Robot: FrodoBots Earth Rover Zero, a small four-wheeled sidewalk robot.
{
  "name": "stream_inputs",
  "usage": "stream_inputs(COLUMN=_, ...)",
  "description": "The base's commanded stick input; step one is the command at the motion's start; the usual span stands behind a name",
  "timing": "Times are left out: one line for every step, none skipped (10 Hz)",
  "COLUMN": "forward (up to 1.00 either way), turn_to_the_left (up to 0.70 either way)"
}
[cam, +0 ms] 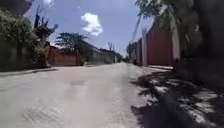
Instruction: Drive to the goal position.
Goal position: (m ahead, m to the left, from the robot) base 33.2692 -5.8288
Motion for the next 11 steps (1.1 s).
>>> stream_inputs(forward=1.0, turn_to_the_left=-0.26)
stream_inputs(forward=1.0, turn_to_the_left=-0.4)
stream_inputs(forward=1.0, turn_to_the_left=-0.4)
stream_inputs(forward=1.0, turn_to_the_left=-0.39)
stream_inputs(forward=1.0, turn_to_the_left=-0.26)
stream_inputs(forward=1.0, turn_to_the_left=-0.02)
stream_inputs(forward=1.0, turn_to_the_left=0.0)
stream_inputs(forward=1.0, turn_to_the_left=0.0)
stream_inputs(forward=1.0, turn_to_the_left=0.0)
stream_inputs(forward=1.0, turn_to_the_left=0.0)
stream_inputs(forward=1.0, turn_to_the_left=0.0)
